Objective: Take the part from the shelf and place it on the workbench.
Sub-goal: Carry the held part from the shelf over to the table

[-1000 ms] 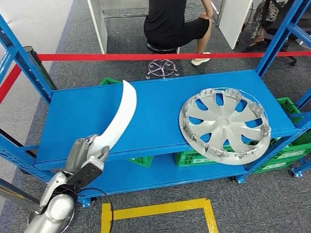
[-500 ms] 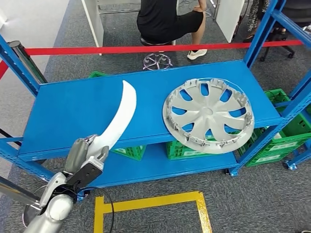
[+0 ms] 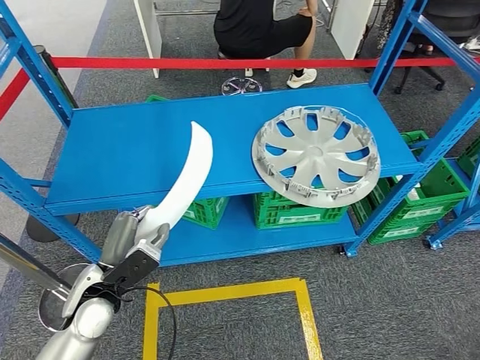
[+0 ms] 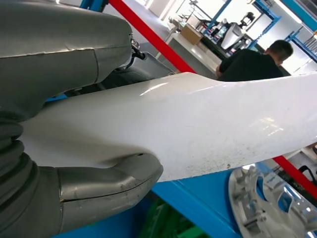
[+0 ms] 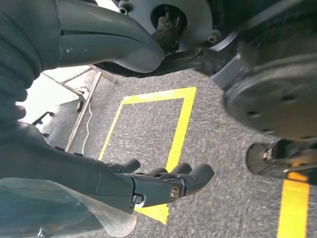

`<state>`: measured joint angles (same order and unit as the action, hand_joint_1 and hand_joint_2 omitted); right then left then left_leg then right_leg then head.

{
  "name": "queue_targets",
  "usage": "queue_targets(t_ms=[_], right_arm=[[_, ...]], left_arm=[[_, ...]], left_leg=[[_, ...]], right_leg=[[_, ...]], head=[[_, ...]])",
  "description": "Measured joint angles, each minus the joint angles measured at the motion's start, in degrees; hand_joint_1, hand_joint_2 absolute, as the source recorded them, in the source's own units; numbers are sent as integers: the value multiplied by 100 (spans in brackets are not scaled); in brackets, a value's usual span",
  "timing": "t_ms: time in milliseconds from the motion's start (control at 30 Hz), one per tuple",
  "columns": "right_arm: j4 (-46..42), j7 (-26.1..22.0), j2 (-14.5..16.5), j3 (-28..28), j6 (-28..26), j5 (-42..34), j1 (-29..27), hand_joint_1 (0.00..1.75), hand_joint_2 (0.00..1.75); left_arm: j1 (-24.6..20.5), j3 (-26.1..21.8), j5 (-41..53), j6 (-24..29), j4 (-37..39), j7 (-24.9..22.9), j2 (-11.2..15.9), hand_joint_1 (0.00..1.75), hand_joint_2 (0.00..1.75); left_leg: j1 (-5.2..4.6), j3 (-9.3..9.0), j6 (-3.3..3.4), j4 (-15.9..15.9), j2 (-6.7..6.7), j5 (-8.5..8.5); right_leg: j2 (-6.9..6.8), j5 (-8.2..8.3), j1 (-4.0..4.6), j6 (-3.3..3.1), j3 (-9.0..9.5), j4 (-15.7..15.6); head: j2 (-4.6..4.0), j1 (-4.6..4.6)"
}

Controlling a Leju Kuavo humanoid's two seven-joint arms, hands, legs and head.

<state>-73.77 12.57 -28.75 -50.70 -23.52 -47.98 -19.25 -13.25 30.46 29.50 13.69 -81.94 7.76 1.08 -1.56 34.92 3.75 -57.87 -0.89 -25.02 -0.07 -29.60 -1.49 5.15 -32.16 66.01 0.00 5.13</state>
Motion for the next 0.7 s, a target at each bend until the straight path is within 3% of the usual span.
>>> queue_targets(t_ms=[67,100,167,200,233,300,333,367,400,433,500,567,600,633,700], right_arm=[[-1,-1,-1,3,1,0,9,0,175],[-1,-2,-2,4,1,0,9,0,175],[-1,0,-2,3,2,-1,6,0,175],[0,2,-2,3,2,-1,5,0,175],[0,3,-2,3,2,-1,5,0,175],[0,4,-2,5,2,-1,5,0,175],[0,4,-2,5,2,0,4,0,175],[0,4,-2,5,2,0,4,0,175],[0,4,-2,5,2,0,3,0,175],[0,4,-2,5,2,0,3,0,175],[-1,4,-2,6,2,0,4,0,175],[-2,3,-2,7,2,0,6,0,175],[-2,2,-2,7,2,0,5,0,175],[-2,1,-2,5,2,0,3,0,175],[-1,0,-3,0,2,-1,-4,0,175]], left_arm=[[-3,-1,1,2,-3,0,-1,175,175],[-4,-1,1,2,-5,0,-1,175,175],[-1,0,0,2,-5,0,3,175,175],[1,1,-1,2,-5,0,5,175,175],[2,0,-1,2,-5,0,8,175,175],[5,-1,-1,1,-5,0,10,175,175],[9,-2,-1,1,-5,0,12,175,175],[13,-2,-1,1,-5,0,14,175,175],[18,-2,-1,1,-5,0,16,175,175],[20,-2,-1,1,-5,0,19,175,175],[18,-2,-1,1,-6,0,22,175,175],[13,-2,-1,2,-14,0,21,175,175],[11,-2,-1,3,-17,0,21,175,175],[11,-2,-1,3,-20,0,21,175,175],[9,-2,-1,1,-19,0,20,175,175]], left_leg=[[1,108,-66,-102,2,73],[3,140,-97,-123,3,117],[17,180,-166,-135,15,162],[28,210,-212,-193,27,56],[44,261,-262,-356,39,-157],[92,408,-350,-1010,50,-767],[117,468,-379,-1388,50,-982],[138,476,-398,-1666,50,-1060],[155,404,-407,-1763,50,-998],[167,234,-407,-1645,50,-839],[176,-362,-374,-873,59,-589],[159,-896,-312,-48,76,-639],[143,-1005,-281,157,82,-694],[126,-1003,-247,230,83,-685],[122,-882,-159,247,61,-558]], right_leg=[[16,-169,2,-61,456,-689],[22,-243,23,-128,522,-839],[11,-204,24,-274,434,-881],[-3,-153,18,-338,387,-888],[-17,-91,8,-391,327,-896],[-29,47,4,-440,198,-890],[-29,120,4,-440,121,-883],[-29,193,4,-436,40,-875],[-29,262,4,-428,-55,-865],[-28,323,3,-417,-144,-854],[-24,435,4,-378,-279,-837],[-20,541,12,-311,-345,-836],[-21,598,10,-269,-361,-848],[-22,663,6,-223,-375,-872],[-18,618,-19,-161,-430,-854]], head=[[0,2],[0,1],[0,-1],[0,-5],[0,-15],[0,-31],[0,-35],[0,-33],[0,-34],[0,-33],[0,-33],[0,-27],[0,-26],[0,-23],[0,-27]])
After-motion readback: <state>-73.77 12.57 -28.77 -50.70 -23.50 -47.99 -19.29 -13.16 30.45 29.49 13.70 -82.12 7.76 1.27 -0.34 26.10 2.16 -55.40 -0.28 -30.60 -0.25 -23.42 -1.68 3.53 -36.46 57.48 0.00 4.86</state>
